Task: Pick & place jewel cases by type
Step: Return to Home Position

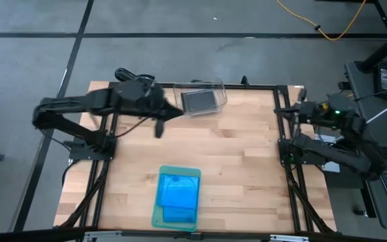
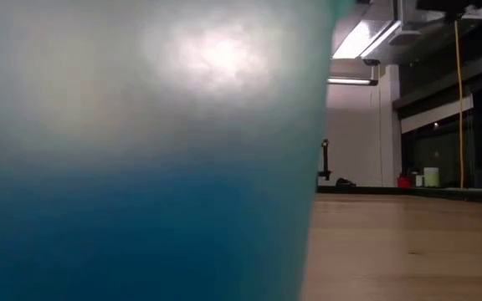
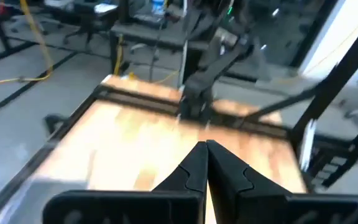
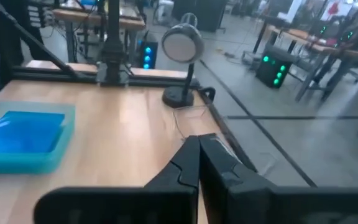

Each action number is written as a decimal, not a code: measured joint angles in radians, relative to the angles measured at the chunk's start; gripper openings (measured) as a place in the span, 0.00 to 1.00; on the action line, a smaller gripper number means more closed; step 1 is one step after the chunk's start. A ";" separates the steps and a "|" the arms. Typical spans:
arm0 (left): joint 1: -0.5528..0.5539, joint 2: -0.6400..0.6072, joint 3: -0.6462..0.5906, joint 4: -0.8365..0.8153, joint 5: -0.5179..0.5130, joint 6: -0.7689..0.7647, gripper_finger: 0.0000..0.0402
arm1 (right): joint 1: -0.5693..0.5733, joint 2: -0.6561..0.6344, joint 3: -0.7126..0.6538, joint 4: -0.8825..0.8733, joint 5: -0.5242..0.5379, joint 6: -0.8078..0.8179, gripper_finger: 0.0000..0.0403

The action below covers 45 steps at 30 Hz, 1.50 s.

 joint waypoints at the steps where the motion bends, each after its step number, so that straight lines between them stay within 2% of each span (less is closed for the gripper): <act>1: -0.016 -0.033 -0.013 -0.035 -0.025 0.008 0.00 | 0.000 -0.007 0.028 -0.045 0.008 0.000 0.02; 5: -0.072 -0.200 -0.163 -0.046 -0.068 -0.026 0.00 | 0.000 -0.052 0.090 -0.141 0.071 0.010 0.02; 10: -0.154 -0.436 -0.465 0.030 -0.144 -0.158 0.00 | -0.002 -0.138 0.068 -0.170 0.096 0.098 0.02; 14: -0.235 -0.602 -0.741 0.222 -0.193 -0.251 0.00 | -0.005 -0.206 -0.007 -0.172 0.089 0.213 0.02; 18: -0.287 -0.709 -0.986 0.440 -0.286 -0.302 0.00 | -0.005 -0.255 -0.097 -0.155 0.059 0.281 0.02; 23: -0.294 -0.810 -1.181 0.597 -0.333 -0.323 0.00 | -0.013 -0.248 -0.103 -0.125 0.106 0.302 0.02; 26: -0.275 -0.879 -1.251 0.601 -0.318 -0.338 0.00 | -0.019 -0.248 -0.113 -0.094 0.114 0.324 0.02; 29: -0.233 -0.955 -1.302 0.587 -0.253 -0.341 0.00 | -0.019 -0.235 -0.124 -0.072 0.123 0.331 0.02; 34: -0.103 -1.074 -1.341 0.482 -0.189 -0.285 0.00 | -0.019 -0.173 -0.124 -0.071 0.130 0.333 0.02; 36: -0.039 -1.111 -1.341 0.437 -0.120 -0.253 0.00 | -0.019 -0.147 -0.124 -0.071 0.122 0.329 0.02; 41: 0.095 -1.159 -1.338 0.307 0.054 -0.186 0.00 | -0.019 -0.123 -0.124 -0.006 0.078 0.315 0.02; 45: 0.139 -1.149 -1.337 0.308 0.092 -0.096 0.00 | -0.019 -0.126 -0.124 0.076 0.078 0.292 0.02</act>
